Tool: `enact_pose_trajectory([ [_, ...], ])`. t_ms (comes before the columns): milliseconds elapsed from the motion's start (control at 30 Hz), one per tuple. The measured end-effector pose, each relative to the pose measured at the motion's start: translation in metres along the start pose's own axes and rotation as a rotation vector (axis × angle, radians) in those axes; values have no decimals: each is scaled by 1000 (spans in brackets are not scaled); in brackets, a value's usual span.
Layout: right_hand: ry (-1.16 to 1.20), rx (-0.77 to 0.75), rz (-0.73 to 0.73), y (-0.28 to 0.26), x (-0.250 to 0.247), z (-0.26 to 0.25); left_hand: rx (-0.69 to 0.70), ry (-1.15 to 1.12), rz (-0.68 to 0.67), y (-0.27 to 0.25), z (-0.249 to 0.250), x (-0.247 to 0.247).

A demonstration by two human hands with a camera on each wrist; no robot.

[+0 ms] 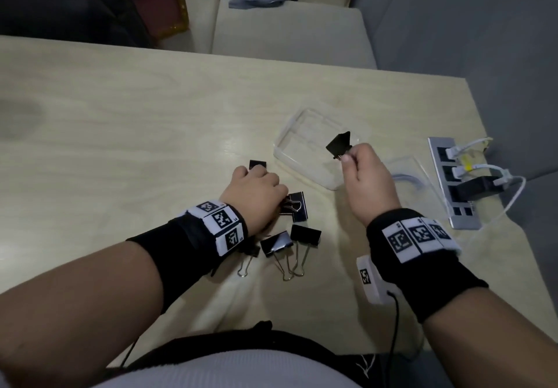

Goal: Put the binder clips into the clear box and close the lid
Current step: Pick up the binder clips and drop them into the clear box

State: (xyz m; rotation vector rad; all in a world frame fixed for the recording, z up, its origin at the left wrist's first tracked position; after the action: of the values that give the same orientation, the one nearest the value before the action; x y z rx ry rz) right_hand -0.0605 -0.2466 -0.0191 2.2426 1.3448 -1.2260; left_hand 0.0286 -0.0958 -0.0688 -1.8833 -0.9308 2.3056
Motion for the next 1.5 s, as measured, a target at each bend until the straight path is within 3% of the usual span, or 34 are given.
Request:
enact_pose_trajectory([
  [133, -108, 59, -184, 5, 19, 5, 15, -118, 77, -7, -7, -12],
  [267, -125, -9, -196, -12, 22, 4, 36, -427, 248, -14, -16, -37],
  [433, -97, -91, -244, -37, 33, 11, 66, -486, 355, -5, -12, -54],
  [567, -60, -116, -301, -54, 33, 19, 93, -453, 333, 9, -2, -47],
  [667, 7, -116, -301, -56, 30, 22, 108, -308, 265, 17, 5, -34],
  [867, -32, -142, -76, -45, 11, 19, -42, -145, 250, 13, 0, -31],
  [933, -82, -125, -59, -40, 5, 16, -68, -137, 231, 10, -6, -27],
  [1200, -286, -107, -247, -15, 7, -16, -91, -234, 143, 7, -18, -8],
  [1367, -735, -202, -365, -1, 28, -40, -85, -267, 141, 5, -16, -8],
  [1500, -528, -179, -496, 8, 45, -40, -80, -314, 157, 4, -17, -10],
])
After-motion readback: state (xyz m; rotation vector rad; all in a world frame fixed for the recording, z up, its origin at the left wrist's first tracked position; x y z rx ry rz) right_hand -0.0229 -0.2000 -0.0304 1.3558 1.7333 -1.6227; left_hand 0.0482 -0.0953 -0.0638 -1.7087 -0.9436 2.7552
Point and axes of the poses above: each hand's wrist, its own y-axis towards the middle knuckle, its own x-axis out of the palm, z = x × y, the point moved 7 cm from there along y, towards the middle knuckle, and after that the axes turned 13 degrees about -z, right-handed, at the moved point
